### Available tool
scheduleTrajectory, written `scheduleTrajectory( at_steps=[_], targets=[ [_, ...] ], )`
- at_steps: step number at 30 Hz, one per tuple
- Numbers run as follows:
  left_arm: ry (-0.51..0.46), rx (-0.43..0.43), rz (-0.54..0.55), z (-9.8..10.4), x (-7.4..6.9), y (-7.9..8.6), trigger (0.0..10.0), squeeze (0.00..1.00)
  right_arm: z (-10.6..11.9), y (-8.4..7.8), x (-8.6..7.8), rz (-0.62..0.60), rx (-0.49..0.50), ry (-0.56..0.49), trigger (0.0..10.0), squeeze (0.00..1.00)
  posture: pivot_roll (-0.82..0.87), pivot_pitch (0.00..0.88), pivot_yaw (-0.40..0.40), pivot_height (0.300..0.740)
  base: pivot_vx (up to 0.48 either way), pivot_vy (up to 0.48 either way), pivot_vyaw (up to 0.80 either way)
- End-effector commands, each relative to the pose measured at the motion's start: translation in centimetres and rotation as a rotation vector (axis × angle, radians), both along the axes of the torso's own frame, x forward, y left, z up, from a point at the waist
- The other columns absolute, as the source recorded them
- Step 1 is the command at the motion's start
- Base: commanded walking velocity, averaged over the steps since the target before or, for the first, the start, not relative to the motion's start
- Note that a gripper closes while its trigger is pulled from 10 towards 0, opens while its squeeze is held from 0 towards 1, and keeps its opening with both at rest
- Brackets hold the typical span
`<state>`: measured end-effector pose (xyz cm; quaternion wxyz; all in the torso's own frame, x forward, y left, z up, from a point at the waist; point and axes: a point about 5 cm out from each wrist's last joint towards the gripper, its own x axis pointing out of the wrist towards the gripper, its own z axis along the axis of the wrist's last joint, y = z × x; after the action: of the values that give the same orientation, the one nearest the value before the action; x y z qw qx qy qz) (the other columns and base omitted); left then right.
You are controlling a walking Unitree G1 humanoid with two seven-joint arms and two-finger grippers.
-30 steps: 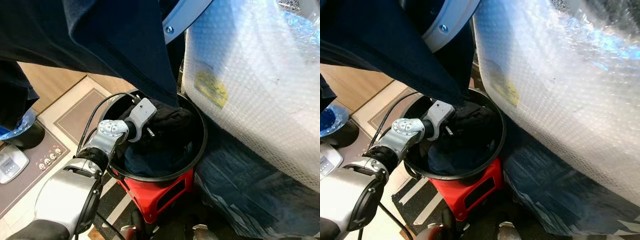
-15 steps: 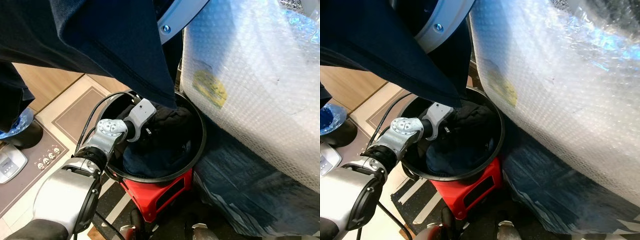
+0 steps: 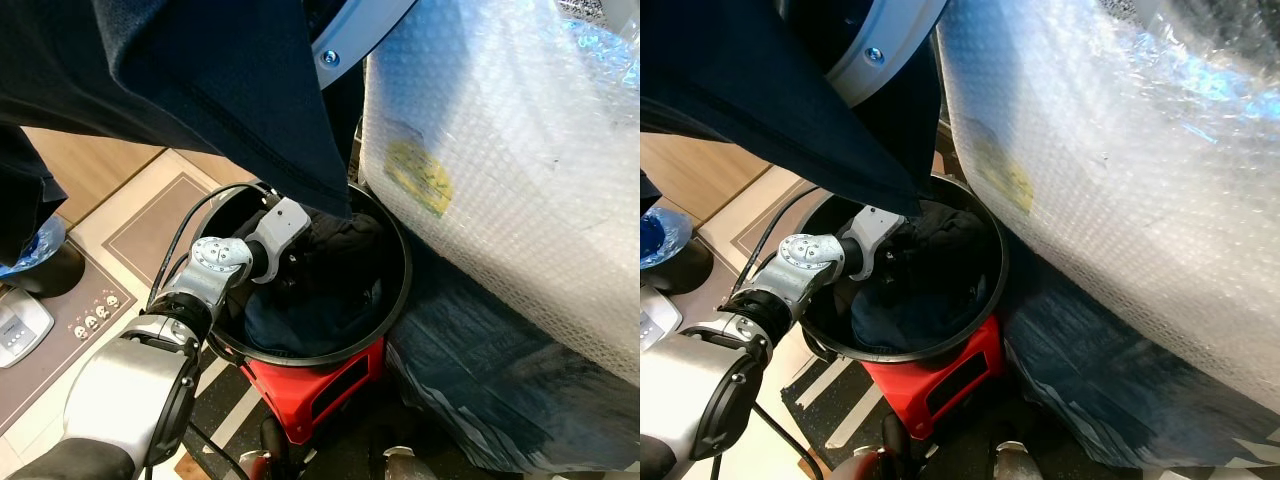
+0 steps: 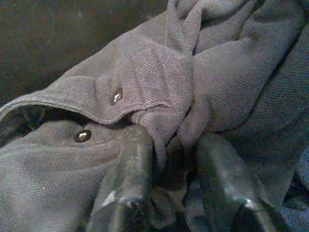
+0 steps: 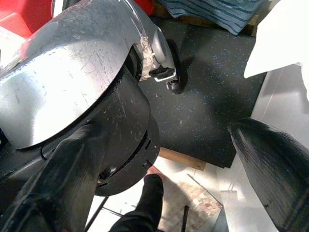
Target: Clothes washing
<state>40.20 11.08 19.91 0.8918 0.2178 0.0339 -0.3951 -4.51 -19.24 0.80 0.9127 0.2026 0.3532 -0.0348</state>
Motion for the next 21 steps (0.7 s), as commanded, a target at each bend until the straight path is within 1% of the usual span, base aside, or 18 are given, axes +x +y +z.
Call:
scheduleTrajectory(
  at_steps=[1,15,19,21],
  targets=[
    [0.038,0.022,0.011,-1.02,-0.19,0.64,0.0,0.00,-0.05,0.07,-1.30,-0.013,0.011,0.056,10.0,0.00,-0.34,0.476,0.068,0.740,0.000,0.000,0.00],
    [0.025,0.023,0.021,-0.82,-0.12,0.95,0.0,0.00,-0.15,-0.09,-1.13,-0.013,0.007,0.054,10.0,0.00,-0.34,0.467,0.065,0.740,0.000,0.000,0.00],
    [0.011,0.021,0.027,-0.67,-0.08,1.07,0.0,0.00,-0.40,-0.13,-0.79,-0.010,0.007,0.051,10.0,0.00,-0.34,0.456,0.064,0.740,0.000,0.000,0.00],
    [-0.008,0.017,0.011,-0.57,-0.15,0.96,0.0,0.00,-0.60,-0.24,-0.52,-0.008,0.007,0.047,10.0,0.00,-0.33,0.448,0.064,0.740,0.000,0.000,0.00]
  ],
)
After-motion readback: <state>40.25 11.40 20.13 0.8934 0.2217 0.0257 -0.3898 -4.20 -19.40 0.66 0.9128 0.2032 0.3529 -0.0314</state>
